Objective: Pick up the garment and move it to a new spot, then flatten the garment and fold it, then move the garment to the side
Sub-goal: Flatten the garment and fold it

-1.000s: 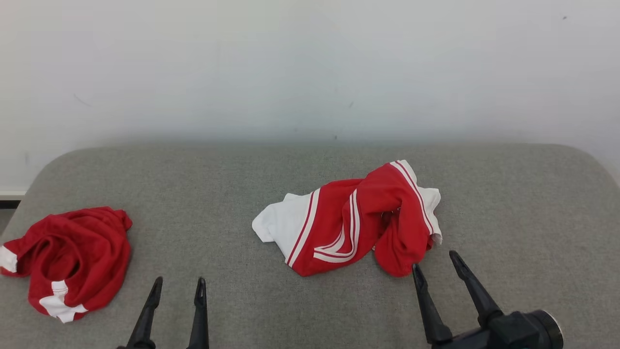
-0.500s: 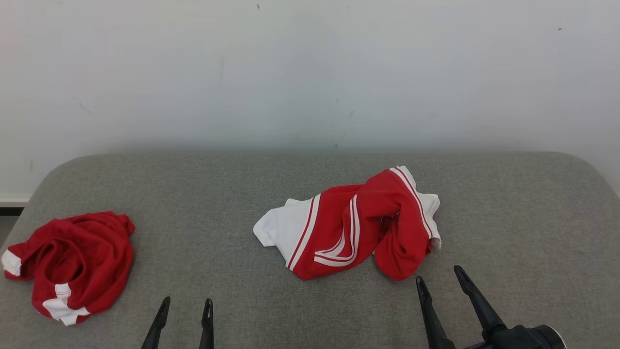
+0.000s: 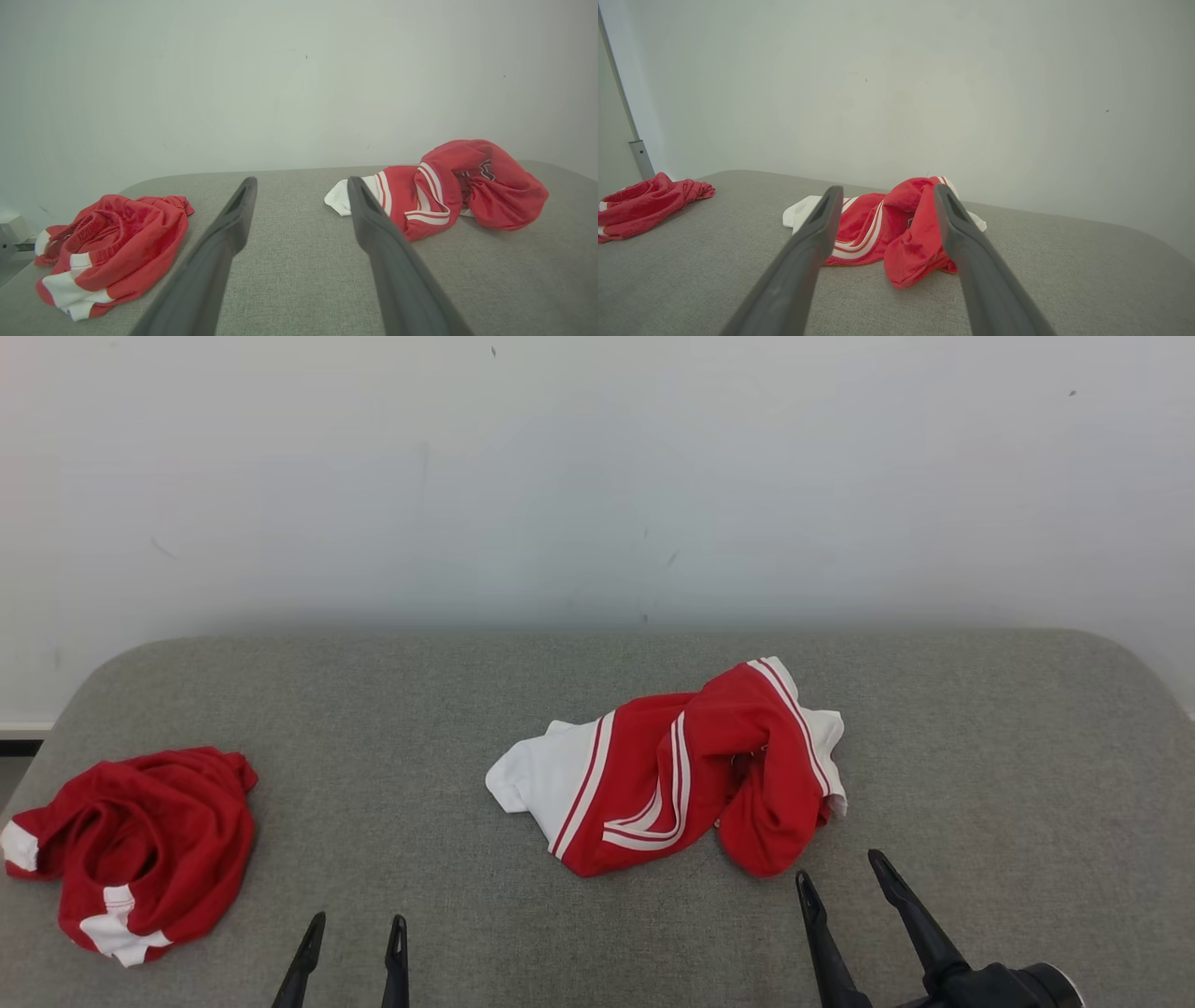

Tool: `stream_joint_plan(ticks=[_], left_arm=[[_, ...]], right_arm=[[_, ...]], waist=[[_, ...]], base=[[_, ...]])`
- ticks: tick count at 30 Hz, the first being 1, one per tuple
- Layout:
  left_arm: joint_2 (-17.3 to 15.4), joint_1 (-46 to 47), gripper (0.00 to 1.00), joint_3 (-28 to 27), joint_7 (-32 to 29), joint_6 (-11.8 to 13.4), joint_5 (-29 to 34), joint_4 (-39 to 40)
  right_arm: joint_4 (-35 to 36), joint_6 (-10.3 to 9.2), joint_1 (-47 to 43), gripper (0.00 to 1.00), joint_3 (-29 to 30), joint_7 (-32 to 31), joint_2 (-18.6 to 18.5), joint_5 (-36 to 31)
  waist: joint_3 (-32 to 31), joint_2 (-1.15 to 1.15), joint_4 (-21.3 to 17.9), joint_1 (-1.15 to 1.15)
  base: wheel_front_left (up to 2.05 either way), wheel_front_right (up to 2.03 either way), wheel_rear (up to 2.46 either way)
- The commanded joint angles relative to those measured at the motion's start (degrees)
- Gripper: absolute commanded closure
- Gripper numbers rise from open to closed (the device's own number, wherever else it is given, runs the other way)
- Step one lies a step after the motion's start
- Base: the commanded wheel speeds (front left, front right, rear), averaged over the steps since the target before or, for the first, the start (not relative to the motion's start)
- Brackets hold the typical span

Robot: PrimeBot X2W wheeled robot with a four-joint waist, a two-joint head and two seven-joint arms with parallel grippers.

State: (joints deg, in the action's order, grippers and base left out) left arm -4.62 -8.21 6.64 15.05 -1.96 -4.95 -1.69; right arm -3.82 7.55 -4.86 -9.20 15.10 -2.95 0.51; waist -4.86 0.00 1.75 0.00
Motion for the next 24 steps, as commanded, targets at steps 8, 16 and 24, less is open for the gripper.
stream_joint_plan(ticks=[8,16,24], left_arm=[[0.8,0.4,0.0,-0.9,0.2,-0.9,1.2,-0.2],[1.1,0.5,0.0,-1.1,0.2,-0.9,1.8,-0.3],[1.5,1.1,0.0,-1.5,0.2,-1.2,0.4,-0.6]], right_arm=[[0.0,-0.12,0.2,0.0,-0.1,0.1,0.1,0.6],[-0.2,-0.12,0.2,0.0,0.1,0.1,0.1,0.9],[0.1,-0.12,0.8,0.0,0.2,0.1,0.1,1.4]], waist=[[-0.2,0.0,-0.2,0.0],[-0.2,0.0,-0.4,0.0],[0.1,0.0,-0.6,0.0]], base=[[0.0,0.0,0.0],[0.0,0.0,0.0],[0.0,0.0,0.0]])
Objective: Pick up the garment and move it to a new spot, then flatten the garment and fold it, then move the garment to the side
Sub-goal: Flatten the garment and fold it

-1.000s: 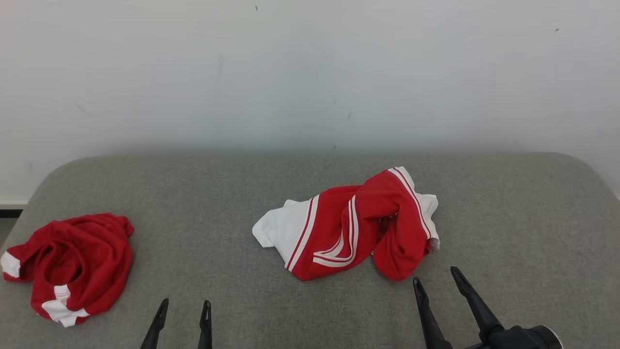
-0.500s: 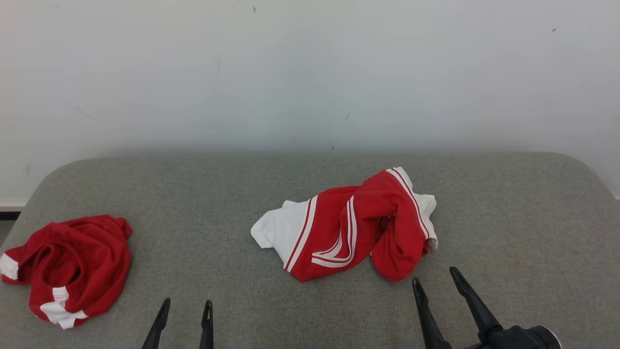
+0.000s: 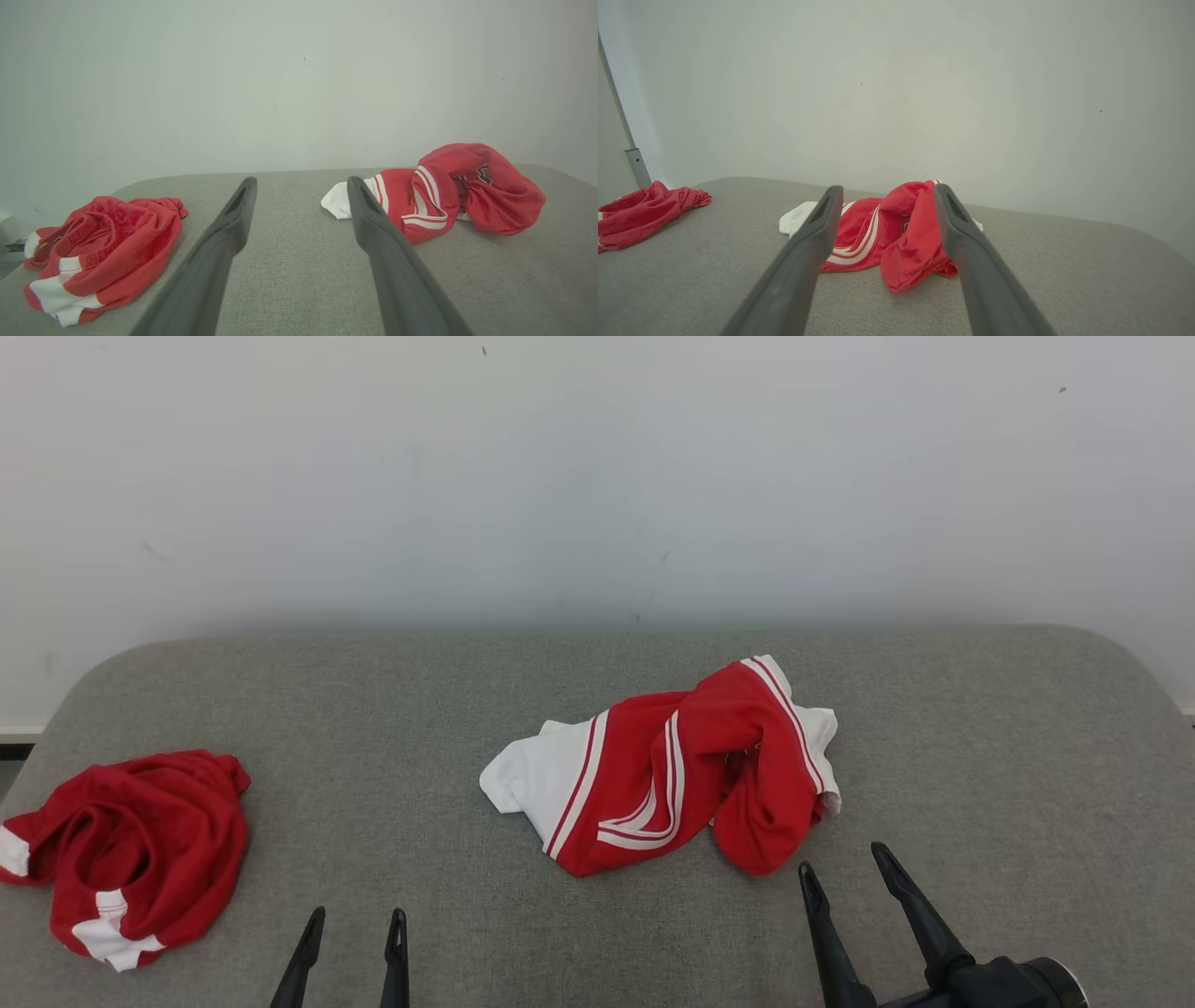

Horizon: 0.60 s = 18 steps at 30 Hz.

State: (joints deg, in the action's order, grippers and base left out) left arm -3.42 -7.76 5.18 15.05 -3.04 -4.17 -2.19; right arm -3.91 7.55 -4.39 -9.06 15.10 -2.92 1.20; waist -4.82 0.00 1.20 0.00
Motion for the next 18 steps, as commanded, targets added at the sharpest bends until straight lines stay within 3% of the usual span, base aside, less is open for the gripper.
stream_joint_plan(ticks=[1,7,18], left_arm=[[0.3,0.8,0.0,0.0,0.2,-0.3,-1.0,-0.2],[0.5,3.2,0.0,1.7,0.2,-1.5,-2.6,-2.2],[0.1,16.2,0.0,10.5,-1.6,-4.2,-5.0,-19.3]], right_arm=[[0.4,-0.12,0.5,0.0,0.1,0.1,0.1,0.8],[1.1,-0.12,0.9,0.0,-0.4,0.1,0.1,0.8],[1.9,-0.12,2.8,0.0,0.0,0.1,-0.3,-0.4]], waist=[[0.1,0.0,-0.1,0.0],[1.0,0.0,-0.8,0.0],[5.2,0.0,-4.7,0.0]], base=[[0.0,0.0,0.0],[0.0,0.0,0.0],[0.0,0.0,0.0]])
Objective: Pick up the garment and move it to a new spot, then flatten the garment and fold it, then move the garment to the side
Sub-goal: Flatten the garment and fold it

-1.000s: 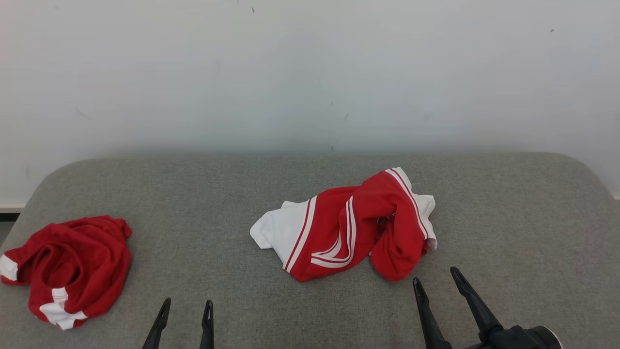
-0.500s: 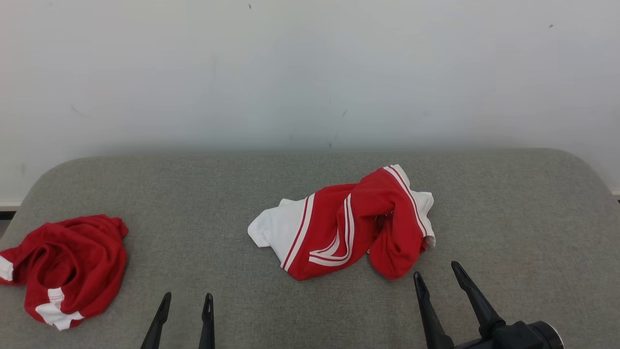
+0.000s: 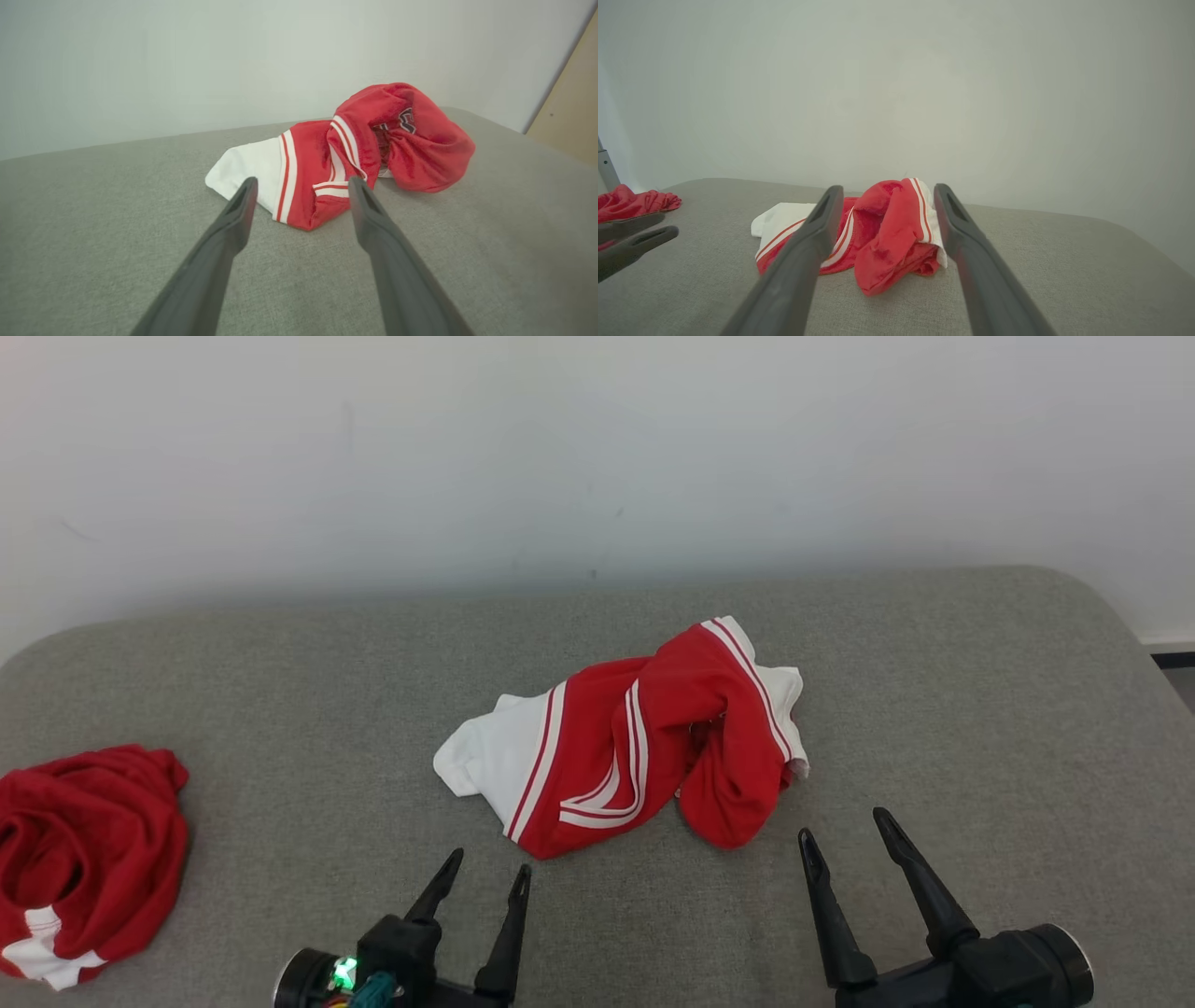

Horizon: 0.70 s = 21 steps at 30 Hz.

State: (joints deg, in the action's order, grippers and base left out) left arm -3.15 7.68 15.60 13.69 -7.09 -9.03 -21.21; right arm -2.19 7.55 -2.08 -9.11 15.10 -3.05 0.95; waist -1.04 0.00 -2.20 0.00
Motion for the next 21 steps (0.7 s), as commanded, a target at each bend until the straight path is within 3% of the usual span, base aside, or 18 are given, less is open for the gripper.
stream_joint_plan(ticks=[1,12,21], left_arm=[[-0.3,2.0,0.0,1.0,-0.4,-0.3,-0.4,-1.7],[-1.8,18.0,0.0,11.3,-0.9,-0.3,-5.5,-14.6],[-3.0,25.6,0.0,16.8,-4.4,-0.4,-11.1,-23.5]], right_arm=[[0.2,-0.12,0.7,0.0,0.2,0.1,-0.3,-0.2],[1.3,-0.12,4.6,0.0,0.2,0.1,-0.5,-1.0],[1.9,-0.12,7.7,0.0,-1.1,0.1,-1.0,-0.6]], waist=[[1.8,0.0,-1.5,0.0],[10.0,0.0,-2.5,0.0],[12.5,0.0,-3.8,0.0]], base=[[0.0,0.0,0.0],[0.0,0.0,0.0],[0.0,0.0,0.0]])
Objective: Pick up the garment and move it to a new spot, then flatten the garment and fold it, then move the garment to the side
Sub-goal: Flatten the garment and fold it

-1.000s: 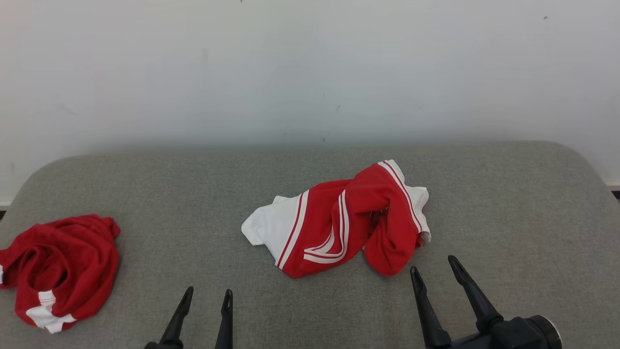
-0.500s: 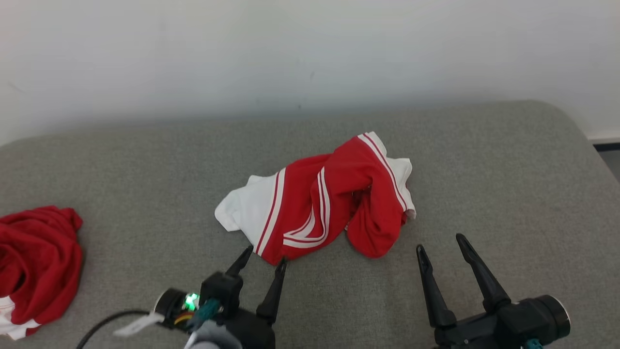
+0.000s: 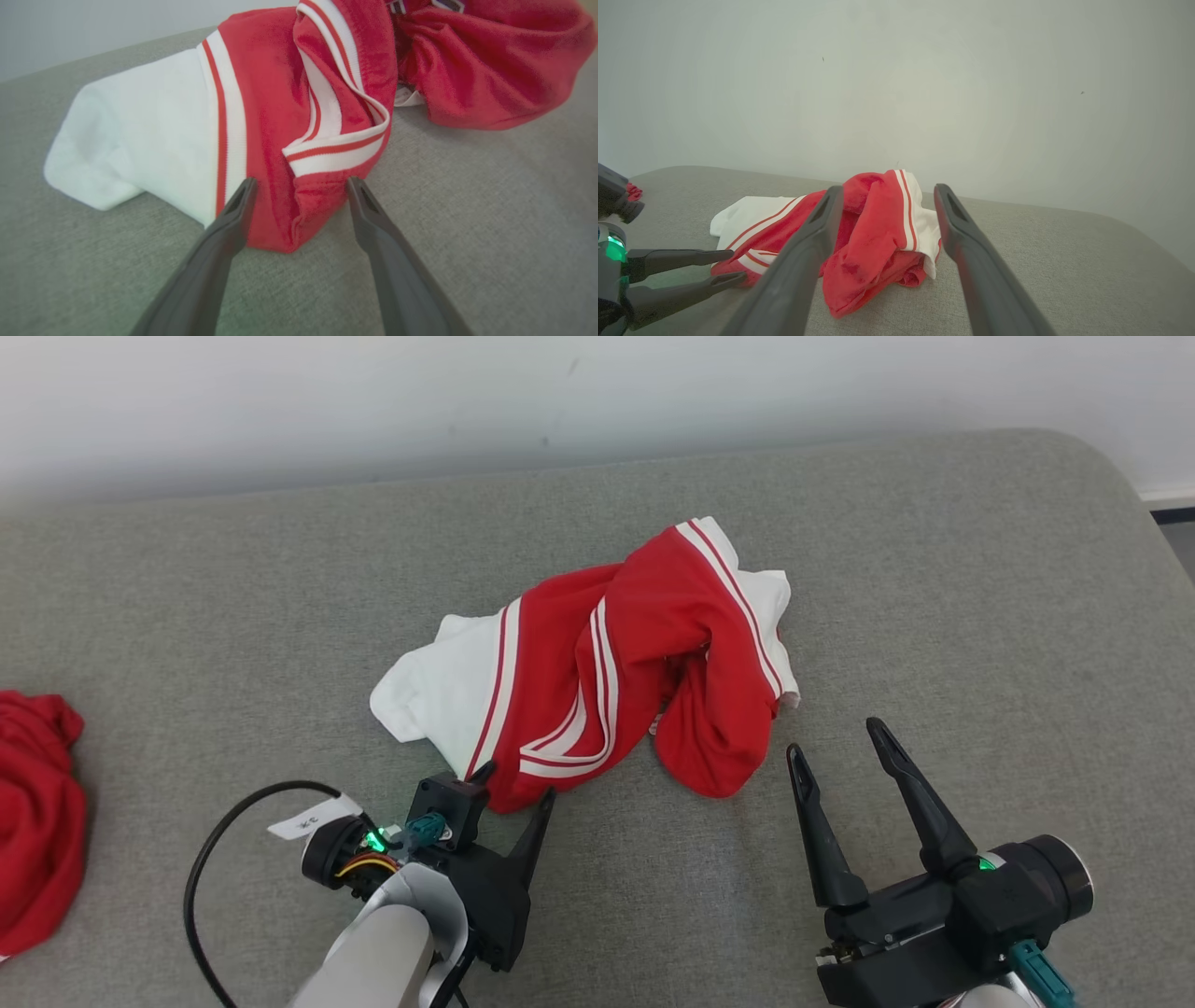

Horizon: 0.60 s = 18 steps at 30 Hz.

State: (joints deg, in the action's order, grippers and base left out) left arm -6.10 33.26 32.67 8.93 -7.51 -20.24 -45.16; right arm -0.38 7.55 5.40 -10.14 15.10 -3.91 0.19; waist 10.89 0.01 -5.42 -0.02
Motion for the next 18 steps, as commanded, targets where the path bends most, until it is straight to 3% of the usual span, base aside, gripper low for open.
stream_joint_plan(ticks=[1,8,9,10,12,18], left_arm=[[-0.2,0.7,0.0,0.4,0.0,0.1,-0.1,-0.4],[-1.0,3.6,0.0,5.6,0.1,0.1,-3.6,-3.5],[-1.2,4.0,0.17,6.2,0.7,0.1,-3.9,-3.6],[-1.2,4.2,0.64,6.6,1.0,0.1,-4.4,-3.8],[-1.1,4.6,1.0,7.3,1.8,0.1,-5.3,-3.8],[-0.5,4.9,1.0,9.5,1.5,0.1,-10.4,-2.6]], right_arm=[[0.2,-0.12,0.3,0.0,0.0,0.1,-0.2,0.2],[0.6,-0.12,0.1,0.0,0.4,0.1,-0.1,0.0],[0.6,-0.12,0.1,0.0,0.4,0.1,0.0,0.0],[0.6,-0.12,0.1,0.0,0.3,0.1,0.1,0.0],[0.5,-0.12,-0.1,0.0,0.3,0.1,0.2,0.0],[0.0,-0.12,-0.4,0.0,-0.1,0.1,0.5,0.3]], waist=[[0.7,-0.01,-0.8,0.02],[1.5,-0.01,-1.5,0.02],[1.5,-0.01,-1.6,0.02],[1.5,-0.01,-1.6,0.02],[1.3,-0.01,-1.7,0.02],[0.0,-0.01,-2.2,0.02]], base=[[0.0,0.0,0.0],[0.0,0.0,0.0],[0.0,0.0,0.0],[0.0,0.0,0.0],[0.0,0.0,0.0],[0.0,0.0,0.0]])
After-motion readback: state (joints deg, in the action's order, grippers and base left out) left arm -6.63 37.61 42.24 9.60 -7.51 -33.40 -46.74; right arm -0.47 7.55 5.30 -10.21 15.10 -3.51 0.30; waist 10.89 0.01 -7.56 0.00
